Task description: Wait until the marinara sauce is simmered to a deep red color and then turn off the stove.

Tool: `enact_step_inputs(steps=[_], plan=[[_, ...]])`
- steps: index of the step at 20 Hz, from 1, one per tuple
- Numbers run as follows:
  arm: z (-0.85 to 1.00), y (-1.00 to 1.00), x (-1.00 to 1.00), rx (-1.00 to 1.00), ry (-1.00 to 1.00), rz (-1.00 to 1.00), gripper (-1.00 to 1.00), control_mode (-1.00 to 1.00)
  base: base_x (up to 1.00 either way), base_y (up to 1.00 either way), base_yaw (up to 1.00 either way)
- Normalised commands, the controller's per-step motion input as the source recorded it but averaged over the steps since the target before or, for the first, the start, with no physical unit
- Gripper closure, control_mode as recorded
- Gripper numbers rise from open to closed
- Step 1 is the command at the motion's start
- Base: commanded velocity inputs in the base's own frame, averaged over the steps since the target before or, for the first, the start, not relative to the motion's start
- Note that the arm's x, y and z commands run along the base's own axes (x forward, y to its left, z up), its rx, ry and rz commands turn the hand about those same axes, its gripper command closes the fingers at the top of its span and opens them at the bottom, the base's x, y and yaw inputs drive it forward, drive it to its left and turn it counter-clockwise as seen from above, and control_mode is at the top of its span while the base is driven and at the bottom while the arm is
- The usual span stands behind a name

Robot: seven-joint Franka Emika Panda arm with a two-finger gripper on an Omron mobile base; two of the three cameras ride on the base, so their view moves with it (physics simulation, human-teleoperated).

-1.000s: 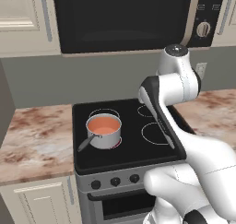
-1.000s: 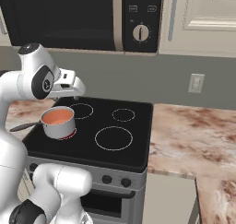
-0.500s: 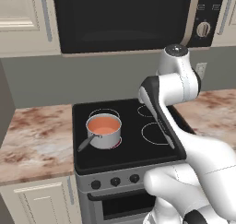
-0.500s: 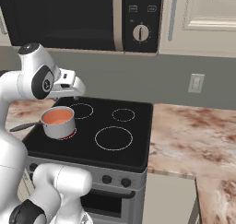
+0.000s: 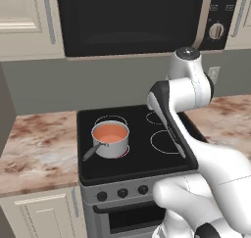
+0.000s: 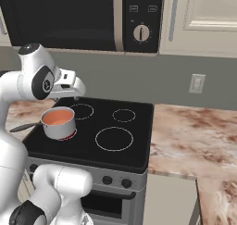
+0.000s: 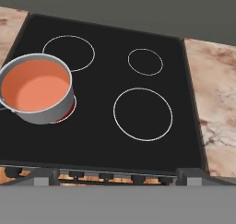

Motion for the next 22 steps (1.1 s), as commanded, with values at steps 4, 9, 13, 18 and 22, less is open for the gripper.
enact_step_inputs(steps=[4, 9, 13, 18, 22], plan=[[0.00, 0.00, 0.00, 0.00, 0.00, 0.00, -1.00, -1.00, 0.00, 0.00, 0.00], [0.00, 0.00, 0.00, 0.00, 0.00, 0.00, -1.00, -1.00, 0.00, 0.00, 0.00], [0.00, 0.00, 0.00, 0.00, 0.00, 0.00, -1.00, -1.00, 0.00, 0.00, 0.00], [0.00, 0.00, 0.00, 0.00, 0.00, 0.00, -1.00, -1.00, 0.00, 0.00, 0.00], [0.00, 0.00, 0.00, 0.00, 0.00, 0.00, -1.00, -1.00, 0.00, 0.00, 0.00]])
